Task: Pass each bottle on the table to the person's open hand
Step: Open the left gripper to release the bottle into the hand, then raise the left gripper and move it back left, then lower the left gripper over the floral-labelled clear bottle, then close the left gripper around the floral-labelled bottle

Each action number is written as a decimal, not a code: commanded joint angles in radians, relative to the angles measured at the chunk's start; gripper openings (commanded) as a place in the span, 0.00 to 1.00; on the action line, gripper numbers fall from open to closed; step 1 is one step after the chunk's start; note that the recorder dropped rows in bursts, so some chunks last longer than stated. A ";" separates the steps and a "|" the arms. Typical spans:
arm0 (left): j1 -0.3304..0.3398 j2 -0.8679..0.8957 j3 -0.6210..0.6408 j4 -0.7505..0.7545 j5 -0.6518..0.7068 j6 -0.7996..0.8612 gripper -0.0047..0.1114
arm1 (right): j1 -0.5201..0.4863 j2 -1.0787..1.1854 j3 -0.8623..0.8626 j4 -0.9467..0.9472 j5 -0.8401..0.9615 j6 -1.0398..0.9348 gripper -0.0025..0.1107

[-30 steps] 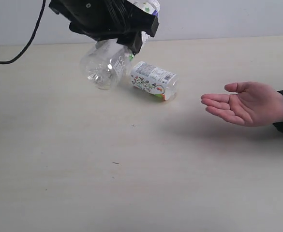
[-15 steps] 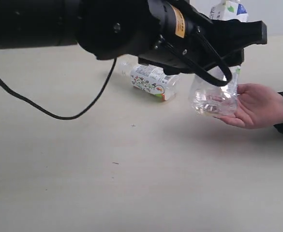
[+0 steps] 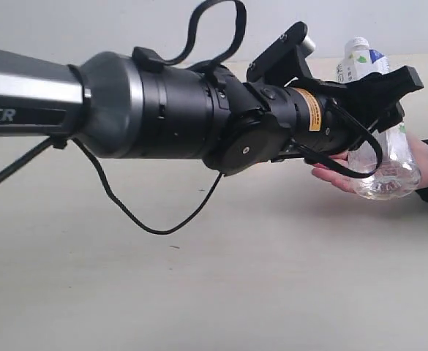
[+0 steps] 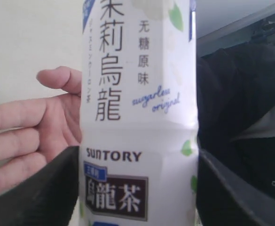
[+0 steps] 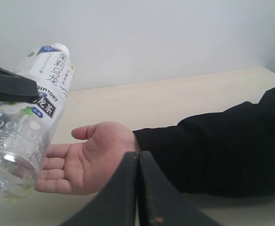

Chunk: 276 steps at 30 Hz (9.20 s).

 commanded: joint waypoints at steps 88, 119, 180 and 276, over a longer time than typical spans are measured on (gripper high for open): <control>0.632 -0.603 0.202 -0.440 1.021 1.502 0.04 | 0.003 -0.006 0.004 -0.004 -0.008 0.000 0.02; 0.640 -0.807 0.278 -0.523 0.874 1.501 0.04 | 0.003 -0.006 0.004 -0.004 -0.008 0.000 0.02; 0.480 0.133 -0.518 -0.391 0.964 3.013 0.43 | 0.003 -0.006 0.004 -0.004 -0.008 0.000 0.02; 0.529 0.392 -0.518 -0.488 0.642 3.135 0.84 | 0.003 -0.006 0.004 -0.004 -0.008 0.000 0.02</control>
